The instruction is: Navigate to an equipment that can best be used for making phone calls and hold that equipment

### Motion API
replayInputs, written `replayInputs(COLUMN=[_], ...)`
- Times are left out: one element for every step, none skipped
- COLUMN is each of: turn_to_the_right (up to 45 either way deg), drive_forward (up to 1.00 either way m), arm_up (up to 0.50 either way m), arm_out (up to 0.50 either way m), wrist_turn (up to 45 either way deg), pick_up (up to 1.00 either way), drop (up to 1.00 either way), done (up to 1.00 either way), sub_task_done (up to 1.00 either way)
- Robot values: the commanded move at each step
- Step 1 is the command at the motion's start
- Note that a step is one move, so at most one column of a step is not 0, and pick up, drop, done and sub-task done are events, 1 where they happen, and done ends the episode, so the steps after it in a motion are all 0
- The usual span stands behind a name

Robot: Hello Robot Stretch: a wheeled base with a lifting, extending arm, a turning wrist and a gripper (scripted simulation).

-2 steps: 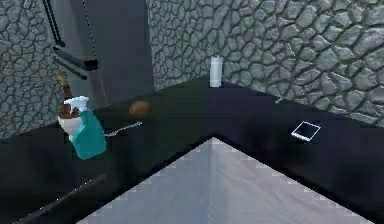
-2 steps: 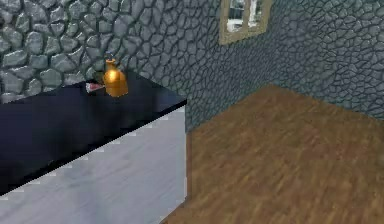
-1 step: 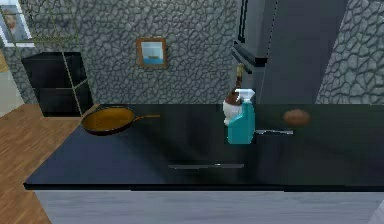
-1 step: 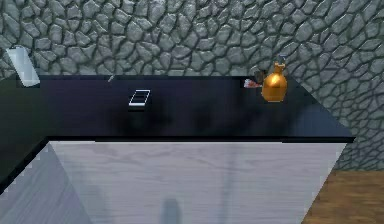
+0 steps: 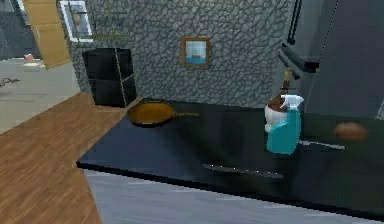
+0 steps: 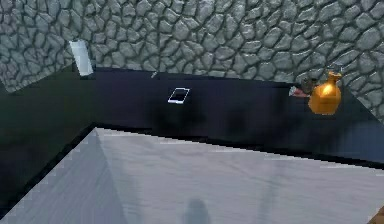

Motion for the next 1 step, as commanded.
replayInputs(turn_to_the_right=[45.0], drive_forward=[0.0], arm_up=[0.0], arm_out=[0.0], wrist_turn=[0.0], pick_up=[0.0], drop=[0.0], done=[0.0], sub_task_done=[0.0])
